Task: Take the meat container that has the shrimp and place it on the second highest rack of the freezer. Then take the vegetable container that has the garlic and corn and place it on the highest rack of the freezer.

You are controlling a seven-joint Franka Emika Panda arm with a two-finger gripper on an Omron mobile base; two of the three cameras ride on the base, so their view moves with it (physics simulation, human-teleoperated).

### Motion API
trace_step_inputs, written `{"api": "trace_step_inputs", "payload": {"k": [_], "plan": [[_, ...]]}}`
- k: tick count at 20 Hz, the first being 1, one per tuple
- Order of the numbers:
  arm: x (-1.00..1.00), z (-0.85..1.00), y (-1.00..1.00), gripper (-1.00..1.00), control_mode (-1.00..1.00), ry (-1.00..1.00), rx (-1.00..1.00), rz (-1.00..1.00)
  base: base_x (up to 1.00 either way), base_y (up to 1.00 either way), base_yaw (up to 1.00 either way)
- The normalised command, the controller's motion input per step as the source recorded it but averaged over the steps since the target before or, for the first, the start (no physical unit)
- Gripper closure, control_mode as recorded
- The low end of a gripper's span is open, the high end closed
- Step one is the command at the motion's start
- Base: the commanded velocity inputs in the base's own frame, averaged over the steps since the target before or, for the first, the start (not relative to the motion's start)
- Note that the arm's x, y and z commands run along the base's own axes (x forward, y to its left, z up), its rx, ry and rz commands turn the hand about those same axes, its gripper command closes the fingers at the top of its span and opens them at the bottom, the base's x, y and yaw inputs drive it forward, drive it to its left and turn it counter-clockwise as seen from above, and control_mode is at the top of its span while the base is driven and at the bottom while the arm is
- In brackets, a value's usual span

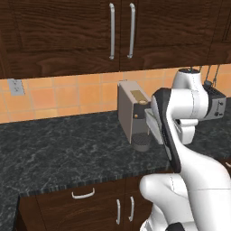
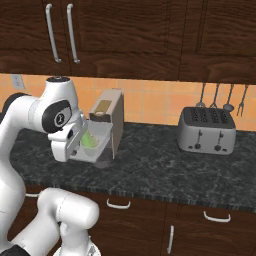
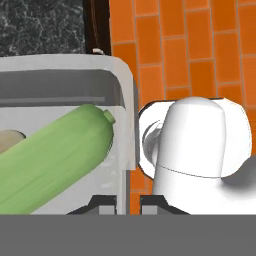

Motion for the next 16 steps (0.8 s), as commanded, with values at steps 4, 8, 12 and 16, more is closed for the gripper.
{"api": "trace_step_inputs", "payload": {"k": [4, 8, 12, 16], "plan": [[-0.04, 0.00, 0.00, 1.00, -1.00, 0.00, 0.00, 0.03, 0.00, 0.00, 0.00], [0.00, 0.00, 0.05, 1.00, -1.00, 0.03, 0.00, 0.00, 0.00, 0.00, 0.00], [0.00, 0.00, 0.00, 1.00, 1.00, 0.02, 0.00, 0.00, 0.00, 0.00, 0.00], [0.00, 0.00, 0.00, 1.00, 1.00, 0.00, 0.00, 0.00, -0.26, -0.30, -0.07]]}}
